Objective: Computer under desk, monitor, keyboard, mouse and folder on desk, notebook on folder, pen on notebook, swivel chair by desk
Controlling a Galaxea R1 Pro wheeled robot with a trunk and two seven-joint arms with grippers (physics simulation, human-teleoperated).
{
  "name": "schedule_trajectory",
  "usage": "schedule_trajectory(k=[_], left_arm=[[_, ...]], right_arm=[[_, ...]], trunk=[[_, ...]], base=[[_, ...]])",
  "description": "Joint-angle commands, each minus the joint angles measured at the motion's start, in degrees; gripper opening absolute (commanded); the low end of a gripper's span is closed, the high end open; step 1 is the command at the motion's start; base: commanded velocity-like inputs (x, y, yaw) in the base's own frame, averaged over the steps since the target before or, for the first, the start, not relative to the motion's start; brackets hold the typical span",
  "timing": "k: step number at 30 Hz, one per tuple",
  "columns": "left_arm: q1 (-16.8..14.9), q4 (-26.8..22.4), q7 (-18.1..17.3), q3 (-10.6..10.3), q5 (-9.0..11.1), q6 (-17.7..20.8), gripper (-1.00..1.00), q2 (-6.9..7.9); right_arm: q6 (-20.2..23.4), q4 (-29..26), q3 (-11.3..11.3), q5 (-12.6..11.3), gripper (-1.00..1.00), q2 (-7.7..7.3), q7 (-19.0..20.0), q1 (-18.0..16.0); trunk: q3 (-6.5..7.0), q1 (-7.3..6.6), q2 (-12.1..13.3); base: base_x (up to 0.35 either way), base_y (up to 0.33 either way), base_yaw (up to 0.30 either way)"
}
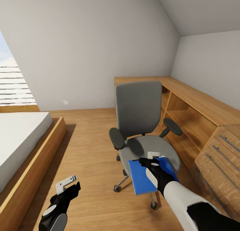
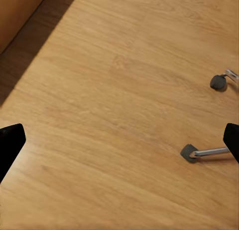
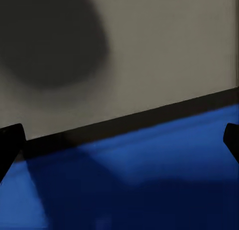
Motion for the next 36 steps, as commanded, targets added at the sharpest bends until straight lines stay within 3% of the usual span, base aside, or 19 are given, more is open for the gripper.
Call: schedule_trajectory(k=[1,30,36], left_arm=[[-0.04,-0.08,0.47,-0.12,0.34,0.15,1.0,0.06],[-0.05,-0.08,0.47,-0.13,0.35,0.22,1.0,0.06],[-0.03,0.0,0.47,-0.13,0.35,0.23,1.0,0.06]], right_arm=[[0.33,-0.11,0.49,-0.46,1.0,-0.04,-0.43,-0.03],[0.31,-0.23,0.49,-0.44,1.0,-0.1,-0.43,-0.01],[0.48,-4.03,0.53,-0.41,1.0,0.01,-0.56,0.19]], trunk=[[0.13,-0.23,0.39],[5.34,-6.6,12.02],[5.34,-6.6,12.02]], base=[[0.0,0.0,0.0],[0.0,0.0,0.0],[0.0,0.0,0.0]])
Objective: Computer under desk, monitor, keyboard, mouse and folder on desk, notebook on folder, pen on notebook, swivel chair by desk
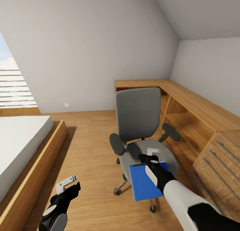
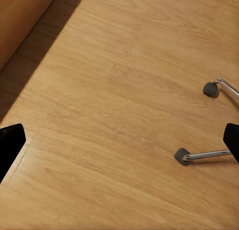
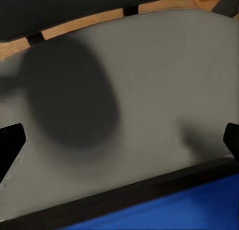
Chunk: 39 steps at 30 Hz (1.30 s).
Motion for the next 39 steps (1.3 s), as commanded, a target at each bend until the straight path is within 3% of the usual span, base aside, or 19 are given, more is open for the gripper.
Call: schedule_trajectory(k=[1,6,11,15,17,27,39], left_arm=[[-0.06,-0.08,0.47,-0.12,0.33,0.15,1.0,0.06],[-0.02,-0.07,0.47,-0.12,0.31,0.15,1.0,0.06],[-0.05,-0.07,0.47,-0.12,0.33,0.15,1.0,0.06],[-0.06,-0.07,0.47,-0.12,0.33,0.15,1.0,0.06],[-0.04,-0.09,0.47,-0.12,0.33,0.13,1.0,0.06],[-0.01,-0.07,0.47,-0.12,0.33,0.07,1.0,0.06],[-0.01,-0.07,0.47,-0.12,0.33,0.06,1.0,0.06]], right_arm=[[0.39,-1.22,0.47,-0.45,1.0,-0.06,-0.51,0.11],[6.42,-17.58,0.42,-0.34,1.0,-0.27,-3.07,6.92],[19.48,-44.35,0.36,-0.44,1.0,-0.45,-7.44,18.85],[24.77,-57.55,0.35,-0.54,1.0,-0.51,-8.8,25.14],[26.12,-61.4,0.4,-0.59,1.0,-0.48,-9.12,27.04],[26.27,-61.74,0.37,-0.84,1.0,-0.21,-9.21,27.96],[26.27,-61.66,0.19,-1.07,1.0,-0.03,-9.16,27.96]], trunk=[[-0.05,0.0,-0.03],[-0.05,0.0,-0.03],[-0.05,0.0,-0.03],[-0.05,0.0,-0.03],[-0.05,0.0,-0.03],[-0.05,0.0,-0.03],[-0.05,0.0,-0.03]], base=[[0.0,0.0,0.0],[0.0,0.0,0.0],[0.0,0.0,0.0],[0.0,0.0,0.0],[0.0,0.0,0.0],[-0.022,0.003,0.0],[-0.294,0.147,-0.128]])
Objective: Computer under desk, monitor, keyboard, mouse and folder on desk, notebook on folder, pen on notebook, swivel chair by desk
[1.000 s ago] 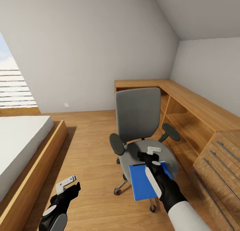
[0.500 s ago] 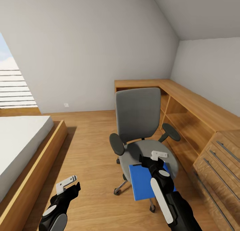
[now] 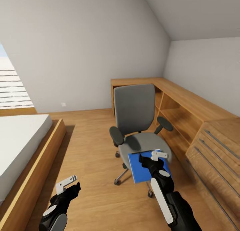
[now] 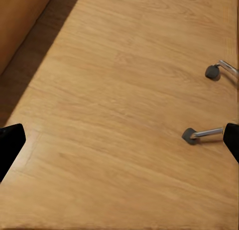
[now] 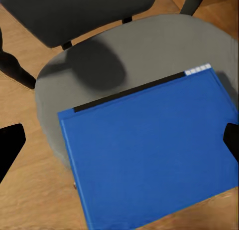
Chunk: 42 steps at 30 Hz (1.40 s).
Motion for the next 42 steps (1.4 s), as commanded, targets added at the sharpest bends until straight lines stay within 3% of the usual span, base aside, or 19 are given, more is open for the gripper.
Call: schedule_trajectory(k=[1,11,21,34,42], left_arm=[[-0.04,-0.08,0.46,-0.11,0.34,0.13,1.0,0.07],[-0.04,-0.08,0.46,-0.11,0.32,0.13,1.0,0.07],[-0.04,-0.29,0.46,-0.11,0.25,-0.19,1.0,-0.16],[-0.04,-0.33,0.48,-0.02,0.18,-0.26,1.0,-0.11],[-0.04,-0.34,0.54,-0.02,0.17,-0.28,1.0,-0.15]], right_arm=[[0.12,-0.01,0.09,-0.7,1.0,0.01,-0.57,-0.06],[0.09,0.07,0.01,-0.96,1.0,0.02,-0.59,-0.06],[0.06,-0.06,-0.01,-1.08,1.0,-0.05,-0.58,-0.06],[0.03,-0.1,-0.01,-2.9,1.0,-0.24,-0.5,-0.06],[-0.37,1.04,-0.01,-3.11,1.0,-0.38,2.13,-0.06]], trunk=[[-0.05,-0.04,-0.03],[-0.05,-0.04,-0.03],[-0.05,-0.04,-0.03],[-2.38,2.82,-5.25],[-3.82,4.58,-8.45]], base=[[-0.303,0.159,-0.267],[-0.262,0.137,-0.258],[-0.025,0.012,-0.028],[-0.001,0.0,-0.001],[0.0,0.0,0.0]])
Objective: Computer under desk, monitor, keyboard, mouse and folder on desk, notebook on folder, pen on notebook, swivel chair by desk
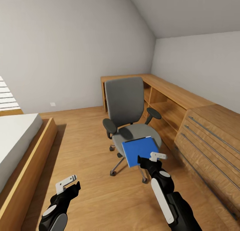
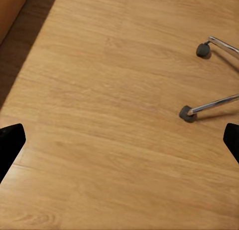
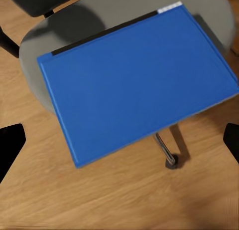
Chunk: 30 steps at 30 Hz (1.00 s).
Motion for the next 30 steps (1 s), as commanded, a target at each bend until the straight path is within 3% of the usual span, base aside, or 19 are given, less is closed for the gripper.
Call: schedule_trajectory(k=[1,5,9,22,26,30], left_arm=[[-0.05,-0.08,0.47,-0.12,0.32,0.15,1.0,0.05],[-0.05,-0.05,0.47,-0.12,0.33,0.16,1.0,0.05],[-0.05,-0.04,0.47,-0.12,0.32,0.18,1.0,0.06],[-0.05,-0.05,0.48,-0.18,0.31,0.19,1.0,0.03],[-0.05,-0.02,0.48,-0.2,0.31,0.2,1.0,0.02],[-0.05,-0.04,0.48,-0.2,0.35,0.21,1.0,0.02]], right_arm=[[-0.09,0.24,0.07,-0.62,1.0,-0.02,-0.09,-0.05],[-1.03,2.07,-0.7,-1.92,1.0,-0.04,2.64,-0.05],[-1.36,3.68,-3.16,-4.45,1.0,-0.05,5.29,-0.05],[-1.16,11.69,-17.73,-13.85,1.0,-0.84,17.43,-0.05],[-1.05,12.64,-20.41,-16.93,1.0,-1.64,21.27,-0.05],[-1.01,13.34,-23.36,-21.66,1.0,-2.75,25.24,-0.05]], trunk=[[-0.24,0.22,-0.44],[-0.95,1.1,-2.05],[-1.67,1.98,-3.65],[-4.01,4.83,-8.86],[-4.72,5.71,-10.47],[-5.44,6.59,-12.07]], base=[[0.0,0.0,0.0],[0.0,0.0,0.0],[0.0,0.0,0.0],[0.0,0.0,0.0],[0.0,0.0,0.0],[0.0,0.0,0.0]])
